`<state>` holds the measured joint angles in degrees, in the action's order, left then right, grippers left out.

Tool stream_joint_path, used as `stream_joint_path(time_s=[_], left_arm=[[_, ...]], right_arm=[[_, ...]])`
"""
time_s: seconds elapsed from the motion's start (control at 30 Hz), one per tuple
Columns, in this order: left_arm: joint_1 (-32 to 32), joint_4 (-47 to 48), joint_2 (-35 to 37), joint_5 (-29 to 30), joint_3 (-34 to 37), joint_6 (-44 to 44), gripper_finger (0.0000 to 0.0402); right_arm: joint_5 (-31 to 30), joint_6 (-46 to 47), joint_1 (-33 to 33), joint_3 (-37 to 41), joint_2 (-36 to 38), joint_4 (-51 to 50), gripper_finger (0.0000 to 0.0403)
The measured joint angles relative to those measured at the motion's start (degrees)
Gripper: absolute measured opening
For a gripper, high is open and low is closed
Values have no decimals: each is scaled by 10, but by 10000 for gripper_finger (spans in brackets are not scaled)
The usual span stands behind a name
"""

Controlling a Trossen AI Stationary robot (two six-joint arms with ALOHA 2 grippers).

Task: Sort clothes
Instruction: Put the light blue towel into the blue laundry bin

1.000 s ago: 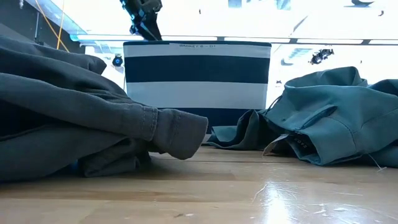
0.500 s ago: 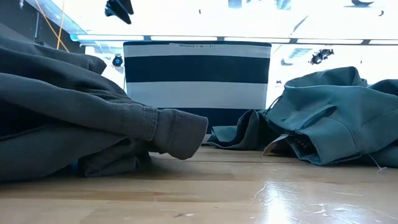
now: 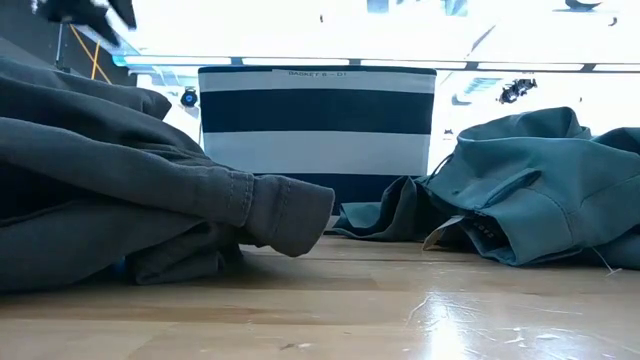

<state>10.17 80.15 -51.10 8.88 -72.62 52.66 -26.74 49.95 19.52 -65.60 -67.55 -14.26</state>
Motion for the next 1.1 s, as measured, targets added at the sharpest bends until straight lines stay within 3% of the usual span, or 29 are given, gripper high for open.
stream_joint_path(time_s=[0.13,0.27,0.43,0.73,1.1], left_arm=[[-23,-9,8,48,89,122,186],[-18,-33,-8,53,183,140,186],[8,-35,-33,22,258,26,186],[14,-70,-84,-23,294,-192,186],[14,-84,-157,-14,313,-309,186]], right_arm=[[0,-1,-6,0,0,-1,178],[6,1,-13,0,0,-1,178],[20,11,-13,0,0,-1,178],[31,29,-13,0,0,-1,178],[32,41,-6,0,0,-1,178]])
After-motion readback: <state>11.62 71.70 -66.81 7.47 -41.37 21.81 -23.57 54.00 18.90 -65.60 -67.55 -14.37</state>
